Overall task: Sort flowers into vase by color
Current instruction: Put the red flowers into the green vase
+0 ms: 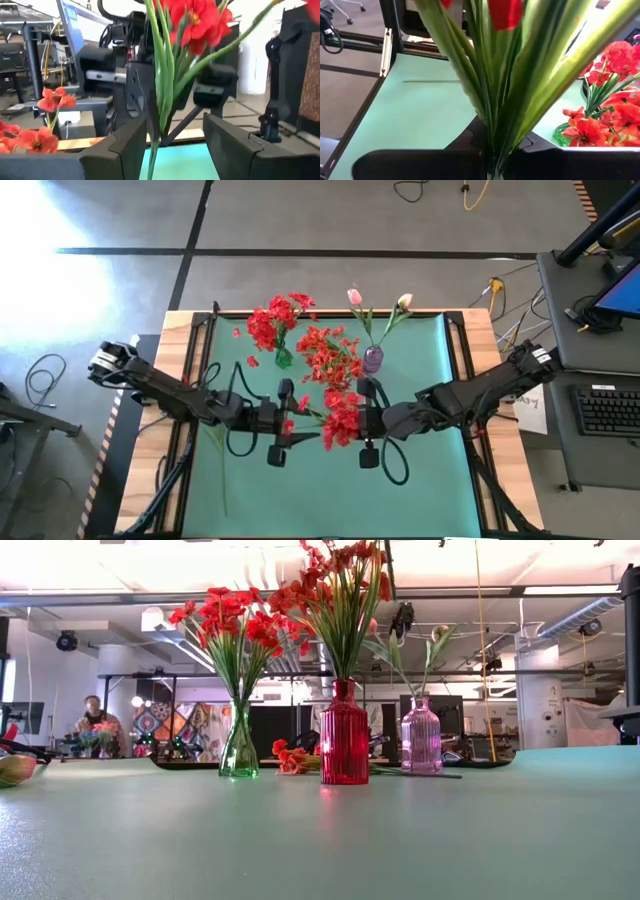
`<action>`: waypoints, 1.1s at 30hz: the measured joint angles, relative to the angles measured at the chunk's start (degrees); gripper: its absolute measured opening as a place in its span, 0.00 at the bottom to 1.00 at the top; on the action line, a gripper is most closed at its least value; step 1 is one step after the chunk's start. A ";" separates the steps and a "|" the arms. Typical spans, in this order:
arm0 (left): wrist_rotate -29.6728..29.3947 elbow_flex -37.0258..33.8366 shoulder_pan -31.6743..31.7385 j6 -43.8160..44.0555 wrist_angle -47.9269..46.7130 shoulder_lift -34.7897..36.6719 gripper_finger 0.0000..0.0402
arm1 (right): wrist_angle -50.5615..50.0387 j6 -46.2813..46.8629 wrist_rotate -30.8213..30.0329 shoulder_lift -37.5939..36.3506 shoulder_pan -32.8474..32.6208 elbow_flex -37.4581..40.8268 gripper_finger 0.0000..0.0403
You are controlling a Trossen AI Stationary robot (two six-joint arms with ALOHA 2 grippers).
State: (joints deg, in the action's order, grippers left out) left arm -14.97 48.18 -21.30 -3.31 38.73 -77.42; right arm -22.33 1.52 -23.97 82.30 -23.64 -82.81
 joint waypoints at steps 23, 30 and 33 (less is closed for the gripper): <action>2.24 11.68 2.78 -3.69 0.57 -11.35 0.38 | 0.56 -0.16 0.00 0.07 0.02 0.02 0.03; 2.22 12.17 3.56 -3.69 1.07 -11.79 0.26 | 0.38 -0.10 -0.04 0.07 0.00 0.04 0.09; 2.04 12.17 3.62 -3.90 1.36 -11.81 0.18 | 0.43 -0.07 -0.02 0.07 0.00 0.04 0.18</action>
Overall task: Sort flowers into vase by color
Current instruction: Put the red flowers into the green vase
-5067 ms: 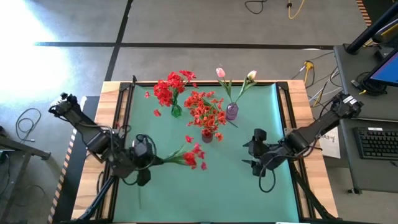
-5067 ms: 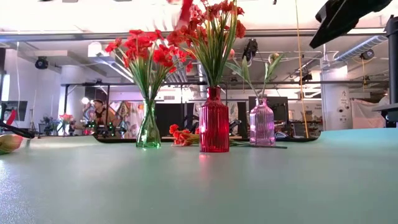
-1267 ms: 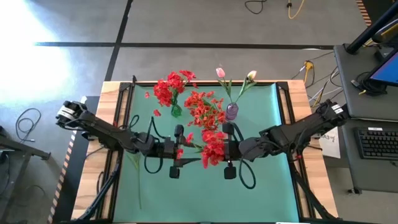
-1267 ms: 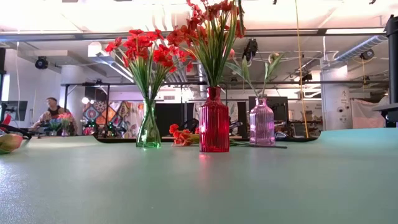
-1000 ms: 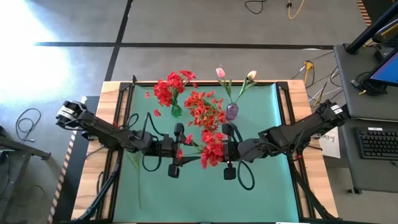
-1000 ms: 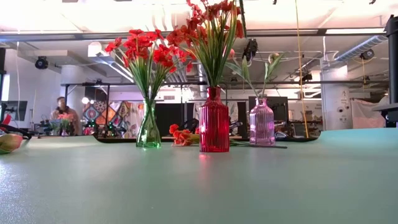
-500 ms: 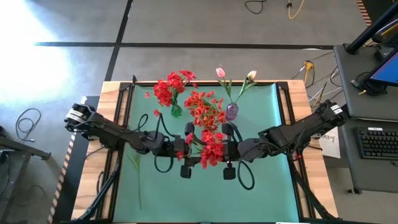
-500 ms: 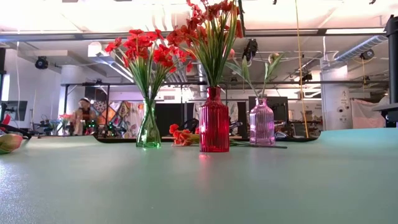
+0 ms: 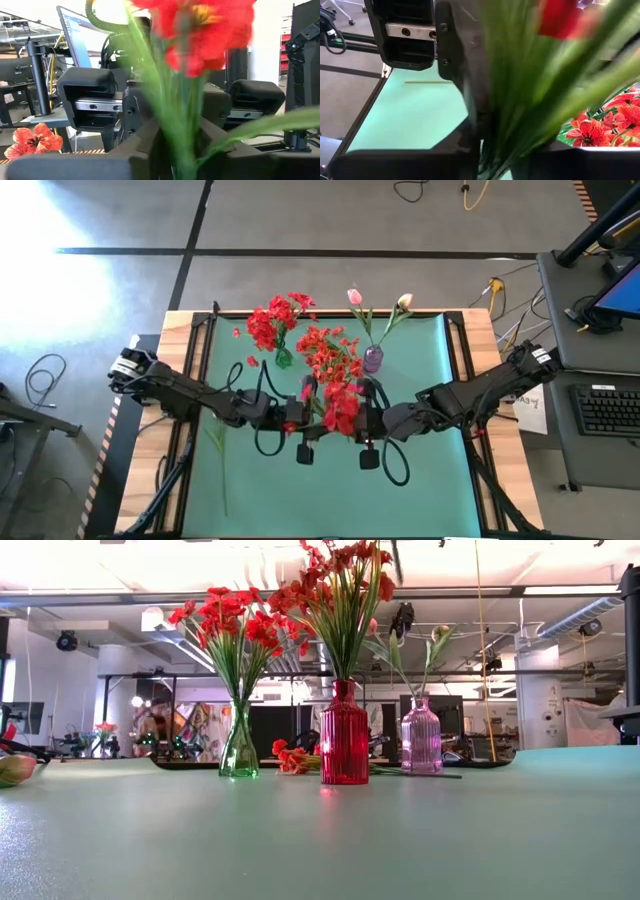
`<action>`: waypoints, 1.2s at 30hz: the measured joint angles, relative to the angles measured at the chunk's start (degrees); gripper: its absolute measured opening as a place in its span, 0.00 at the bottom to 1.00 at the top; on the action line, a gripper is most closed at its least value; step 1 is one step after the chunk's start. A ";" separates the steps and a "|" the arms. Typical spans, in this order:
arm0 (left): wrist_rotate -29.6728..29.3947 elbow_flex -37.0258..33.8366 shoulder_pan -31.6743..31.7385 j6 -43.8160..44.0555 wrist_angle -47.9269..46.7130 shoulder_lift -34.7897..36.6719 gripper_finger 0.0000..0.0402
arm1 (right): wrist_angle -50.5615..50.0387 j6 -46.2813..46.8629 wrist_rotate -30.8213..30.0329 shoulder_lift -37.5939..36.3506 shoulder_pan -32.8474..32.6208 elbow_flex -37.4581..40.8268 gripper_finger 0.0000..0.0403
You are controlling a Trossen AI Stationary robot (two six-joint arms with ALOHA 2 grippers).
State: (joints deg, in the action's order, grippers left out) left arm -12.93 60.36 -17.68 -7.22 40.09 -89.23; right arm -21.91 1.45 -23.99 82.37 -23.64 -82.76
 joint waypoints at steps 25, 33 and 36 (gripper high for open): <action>-0.02 -0.02 -0.15 1.62 -22.05 14.74 0.00 | -1.58 2.43 -0.04 -3.69 -0.09 0.00 0.52; -8.20 -0.02 -0.15 1.59 -38.31 28.02 0.00 | -2.04 2.49 -0.02 -5.51 -0.11 0.00 0.52; -17.98 -0.04 0.32 -1.32 -42.57 32.00 0.00 | -2.16 2.14 0.00 -5.55 -0.09 0.00 0.52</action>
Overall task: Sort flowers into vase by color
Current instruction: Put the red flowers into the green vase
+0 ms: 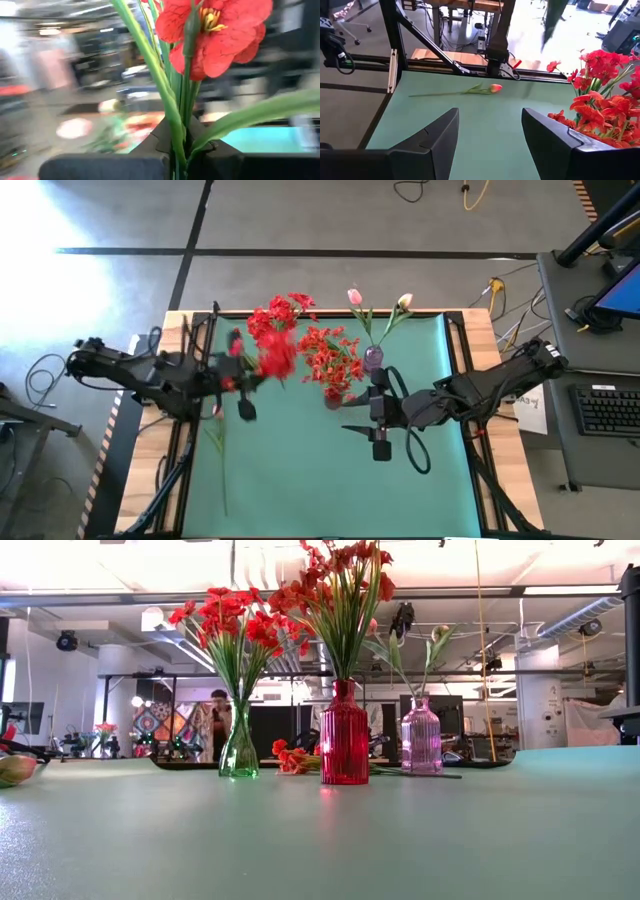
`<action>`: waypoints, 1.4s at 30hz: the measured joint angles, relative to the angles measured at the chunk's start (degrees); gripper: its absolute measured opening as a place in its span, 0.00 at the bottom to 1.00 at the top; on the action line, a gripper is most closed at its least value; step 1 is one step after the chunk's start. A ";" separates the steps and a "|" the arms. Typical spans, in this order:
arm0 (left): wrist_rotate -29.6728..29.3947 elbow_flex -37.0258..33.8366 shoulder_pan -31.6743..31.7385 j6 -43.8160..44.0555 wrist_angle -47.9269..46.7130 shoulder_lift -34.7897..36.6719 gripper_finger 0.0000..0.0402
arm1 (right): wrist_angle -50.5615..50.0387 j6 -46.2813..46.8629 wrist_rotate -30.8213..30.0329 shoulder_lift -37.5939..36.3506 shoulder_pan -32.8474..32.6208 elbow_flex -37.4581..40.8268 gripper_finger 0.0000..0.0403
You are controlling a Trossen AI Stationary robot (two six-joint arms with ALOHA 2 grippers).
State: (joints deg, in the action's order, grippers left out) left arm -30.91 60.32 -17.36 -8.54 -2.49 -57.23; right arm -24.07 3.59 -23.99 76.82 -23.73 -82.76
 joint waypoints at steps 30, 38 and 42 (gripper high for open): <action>15.88 -14.43 33.08 -5.92 14.48 0.35 0.00 | -2.13 -2.09 -0.04 0.17 0.13 0.02 0.52; 15.95 -18.34 34.96 -5.71 19.01 -0.22 0.00 | -2.54 -1.85 -0.04 0.17 0.13 0.02 0.52; 15.98 -20.12 35.60 -5.57 20.99 -0.15 0.00 | -2.83 -1.69 -0.04 0.20 0.13 0.02 0.52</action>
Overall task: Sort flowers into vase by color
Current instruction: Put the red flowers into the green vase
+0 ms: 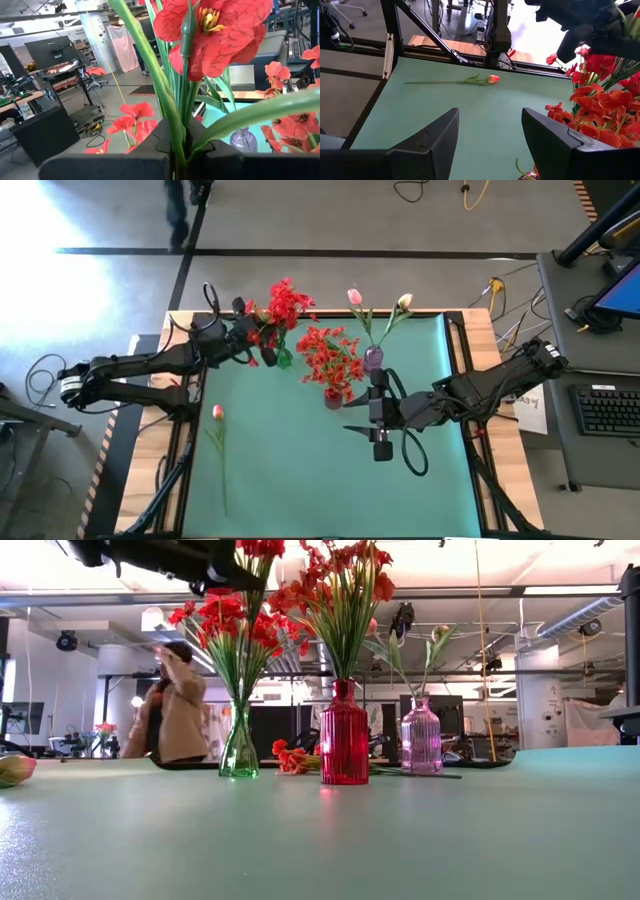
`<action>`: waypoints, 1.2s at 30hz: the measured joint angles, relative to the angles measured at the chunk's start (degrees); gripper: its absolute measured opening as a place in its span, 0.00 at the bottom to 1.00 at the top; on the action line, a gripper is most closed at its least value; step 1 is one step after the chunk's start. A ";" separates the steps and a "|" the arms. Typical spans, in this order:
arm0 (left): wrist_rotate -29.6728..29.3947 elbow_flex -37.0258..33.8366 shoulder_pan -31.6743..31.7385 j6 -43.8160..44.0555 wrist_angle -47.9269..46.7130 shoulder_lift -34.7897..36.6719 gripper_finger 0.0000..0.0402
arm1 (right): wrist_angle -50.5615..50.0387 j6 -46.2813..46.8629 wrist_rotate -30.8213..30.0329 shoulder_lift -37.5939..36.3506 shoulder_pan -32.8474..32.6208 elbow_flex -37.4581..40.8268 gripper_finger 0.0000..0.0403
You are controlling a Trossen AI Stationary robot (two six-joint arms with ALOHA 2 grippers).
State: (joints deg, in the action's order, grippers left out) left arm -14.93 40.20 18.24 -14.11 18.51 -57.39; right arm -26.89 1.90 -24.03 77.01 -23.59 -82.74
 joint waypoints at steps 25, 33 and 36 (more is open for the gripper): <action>-0.91 -9.62 3.41 4.34 10.53 0.09 0.00 | 0.07 1.69 -0.04 0.00 0.00 0.00 0.52; -0.99 -10.56 3.41 4.77 10.43 0.09 0.00 | 0.09 1.76 -0.04 0.01 0.00 0.00 0.52; -0.97 -10.77 3.41 4.61 10.14 0.07 0.00 | 0.09 1.76 -0.04 0.02 0.00 0.02 0.52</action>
State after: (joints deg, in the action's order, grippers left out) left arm -15.90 29.43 21.65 -9.50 28.64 -57.32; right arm -26.81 3.66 -24.08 77.03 -23.59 -82.72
